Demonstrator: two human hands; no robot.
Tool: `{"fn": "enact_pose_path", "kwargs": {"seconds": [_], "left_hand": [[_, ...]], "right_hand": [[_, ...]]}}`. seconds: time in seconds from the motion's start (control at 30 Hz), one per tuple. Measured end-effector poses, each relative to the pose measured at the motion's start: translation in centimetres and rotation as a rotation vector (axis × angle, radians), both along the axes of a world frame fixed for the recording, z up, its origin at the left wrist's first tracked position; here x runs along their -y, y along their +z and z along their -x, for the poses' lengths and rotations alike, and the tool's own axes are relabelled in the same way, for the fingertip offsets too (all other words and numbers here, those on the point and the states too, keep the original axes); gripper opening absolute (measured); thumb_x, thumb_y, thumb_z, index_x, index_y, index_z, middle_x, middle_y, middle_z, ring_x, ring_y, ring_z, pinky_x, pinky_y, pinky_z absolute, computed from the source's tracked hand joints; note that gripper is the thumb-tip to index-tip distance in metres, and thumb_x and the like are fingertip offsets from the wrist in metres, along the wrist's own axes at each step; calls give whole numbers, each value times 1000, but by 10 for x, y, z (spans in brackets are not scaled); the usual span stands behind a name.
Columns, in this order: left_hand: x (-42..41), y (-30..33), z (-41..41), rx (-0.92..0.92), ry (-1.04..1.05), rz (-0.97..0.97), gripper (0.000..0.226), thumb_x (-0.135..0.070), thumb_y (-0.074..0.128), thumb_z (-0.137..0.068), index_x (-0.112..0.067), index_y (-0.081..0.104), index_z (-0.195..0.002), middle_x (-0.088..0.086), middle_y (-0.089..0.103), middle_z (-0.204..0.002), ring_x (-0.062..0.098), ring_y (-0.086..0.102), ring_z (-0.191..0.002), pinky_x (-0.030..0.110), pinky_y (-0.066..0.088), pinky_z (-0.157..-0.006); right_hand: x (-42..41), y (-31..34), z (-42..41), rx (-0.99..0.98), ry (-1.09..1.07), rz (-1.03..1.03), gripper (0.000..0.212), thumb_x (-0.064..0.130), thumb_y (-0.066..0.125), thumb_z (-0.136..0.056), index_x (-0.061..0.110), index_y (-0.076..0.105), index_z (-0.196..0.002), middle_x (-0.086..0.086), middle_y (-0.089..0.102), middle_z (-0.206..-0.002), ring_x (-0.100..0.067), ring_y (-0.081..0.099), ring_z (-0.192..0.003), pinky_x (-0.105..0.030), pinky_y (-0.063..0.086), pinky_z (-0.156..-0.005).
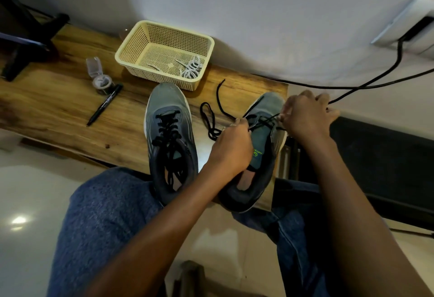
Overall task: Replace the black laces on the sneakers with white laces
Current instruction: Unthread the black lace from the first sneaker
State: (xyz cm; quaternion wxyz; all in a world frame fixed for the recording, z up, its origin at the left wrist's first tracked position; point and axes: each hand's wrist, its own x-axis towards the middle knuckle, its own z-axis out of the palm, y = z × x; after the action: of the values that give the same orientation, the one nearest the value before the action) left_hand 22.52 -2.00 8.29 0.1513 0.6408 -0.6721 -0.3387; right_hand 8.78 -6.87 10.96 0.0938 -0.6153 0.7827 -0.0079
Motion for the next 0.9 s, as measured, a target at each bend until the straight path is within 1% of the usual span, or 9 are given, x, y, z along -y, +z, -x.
{"fn": "enact_pose_path", "kwargs": {"seconds": [0.1, 0.2, 0.3, 0.4, 0.5, 0.6, 0.67, 0.8, 0.9], "left_hand": [[0, -5, -4, -17, 16, 53, 23, -20, 39, -101, -8, 53, -114, 12, 61, -105, 31, 58, -95, 40, 47, -73], [-2, -7, -6, 48, 19, 139, 29, -27, 47, -99, -12, 51, -123, 10, 59, -110, 29, 56, -103, 39, 46, -75], [-1, -7, -7, 96, 63, 212, 37, -30, 54, -96, -13, 50, -129, 9, 55, -118, 27, 52, -111, 38, 46, -80], [0, -8, -6, 128, 60, 236, 28, -28, 51, -98, -14, 59, -121, 11, 63, -106, 29, 60, -99, 36, 45, -69], [0, -10, -5, 118, 49, 223, 26, -20, 45, -100, -13, 59, -121, 14, 66, -98, 34, 62, -92, 36, 43, -64], [0, -8, -5, 77, 81, 218, 26, -12, 46, -99, -15, 57, -122, 14, 66, -95, 35, 62, -89, 41, 49, -68], [2, -5, -6, 46, 108, 184, 25, -15, 43, -100, -15, 59, -120, 14, 66, -95, 35, 62, -90, 42, 49, -70], [6, -6, -12, 12, 156, 143, 24, -16, 44, -100, -12, 63, -113, 15, 67, -97, 35, 62, -90, 40, 48, -70], [6, -5, -13, 19, 159, 129, 22, -16, 45, -100, -9, 63, -110, 16, 67, -97, 35, 62, -90, 38, 46, -68]], "right_hand": [[-4, 0, -7, 160, 185, -18, 25, 22, 70, -84, 23, 55, -104, -6, 42, -130, -29, 28, -126, -46, 27, -96], [-10, 0, -16, 51, 338, -103, 24, 29, 72, -81, 26, 58, -101, -4, 39, -133, -30, 25, -127, -47, 28, -96], [-10, -3, -25, -45, 330, -67, 24, 33, 70, -83, 22, 65, -103, -5, 43, -133, -31, 26, -127, -46, 28, -95], [-9, -6, -31, -59, 330, 26, 18, 28, 67, -86, 18, 69, -102, -5, 49, -128, -31, 30, -123, -44, 29, -91], [-10, -7, -31, -40, 344, 78, 13, 28, 67, -86, 21, 70, -96, -1, 53, -124, -28, 32, -121, -43, 27, -87], [-7, -5, -25, 1, 314, 97, 11, 33, 70, -82, 24, 69, -88, 2, 53, -123, -28, 33, -120, -47, 28, -90], [-4, -3, -18, 20, 239, 110, 10, 34, 73, -80, 27, 69, -84, 4, 53, -124, -28, 33, -120, -49, 28, -92], [0, 4, 6, 21, -36, 193, 12, 29, 72, -82, 19, 67, -86, -3, 52, -126, -31, 33, -123, -51, 28, -96], [-2, 5, 12, 63, -55, 167, 12, 27, 72, -82, 21, 64, -87, -5, 48, -129, -32, 31, -126, -53, 25, -100]]}}
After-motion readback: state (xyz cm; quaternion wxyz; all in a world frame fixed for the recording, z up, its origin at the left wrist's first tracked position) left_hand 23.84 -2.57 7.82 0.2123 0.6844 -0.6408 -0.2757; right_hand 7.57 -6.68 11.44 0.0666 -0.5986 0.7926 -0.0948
